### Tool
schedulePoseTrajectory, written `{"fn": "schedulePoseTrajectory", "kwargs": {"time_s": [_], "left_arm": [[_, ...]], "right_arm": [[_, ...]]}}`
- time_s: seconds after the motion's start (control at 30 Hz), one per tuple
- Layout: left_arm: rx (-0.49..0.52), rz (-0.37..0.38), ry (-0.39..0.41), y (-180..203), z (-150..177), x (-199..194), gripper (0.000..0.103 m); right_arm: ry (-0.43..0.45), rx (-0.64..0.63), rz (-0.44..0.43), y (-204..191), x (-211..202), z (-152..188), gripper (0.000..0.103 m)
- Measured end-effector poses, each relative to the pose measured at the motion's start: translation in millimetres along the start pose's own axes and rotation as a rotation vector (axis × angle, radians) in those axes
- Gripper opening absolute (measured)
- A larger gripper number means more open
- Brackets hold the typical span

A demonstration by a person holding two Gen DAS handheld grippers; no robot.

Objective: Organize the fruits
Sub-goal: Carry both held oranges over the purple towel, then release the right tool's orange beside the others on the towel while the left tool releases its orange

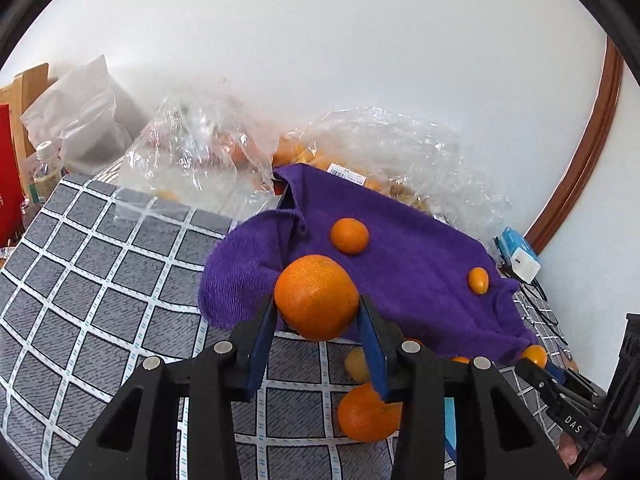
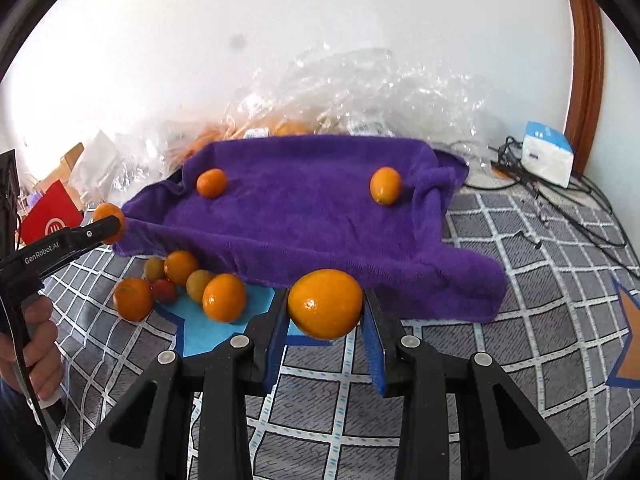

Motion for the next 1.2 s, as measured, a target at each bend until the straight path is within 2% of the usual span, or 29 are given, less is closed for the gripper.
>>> {"fn": "schedulePoseTrajectory", "kwargs": {"time_s": [0.13,0.27,0.5,0.67,0.8,0.93,1.2], "left_arm": [[0.043,-0.023,0.043,6.9,-1.1,-9.6,0.039],[0.046,0.005,0.025,16.6,-5.8,-20.0,0.039],[0.087,-0.022,0.069,44.4,-34.4,-32.5,0.039],[0.077,-0.014,0.085,57.6,-55.3,-13.2,0.039],[0.078,-0.034,0.073,58.9,-58.0,19.0,0.039],[0.079,-0.062,0.034,48.6,-45.7,48.2,0.039],[0.081,-0.087,0.002,34.8,-39.0,65.2,0.039]], "right_arm": [[0.006,0.024,0.014,6.4,-1.2,-2.9,0.035],[0.009,0.031,0.026,11.5,-9.5,-14.7,0.035],[0.073,0.033,0.055,24.4,-26.9,-66.4,0.035],[0.085,0.056,0.075,38.2,-9.9,-92.4,0.035],[0.072,0.078,0.078,47.9,12.3,-89.7,0.035],[0.022,0.089,0.082,57.0,38.0,-75.3,0.035],[-0.017,0.112,0.058,61.2,64.2,-59.1,0.035]]}}
Point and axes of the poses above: each gripper's, at about its wrist camera, not at the fingertips, and x roughly the way its jaws point, y to its right, z to its underside, the point moved 2 cm from there along x, roughly the way its jaws point, and after that the axes turned 12 degrees about -x, right-handed, at the moved point
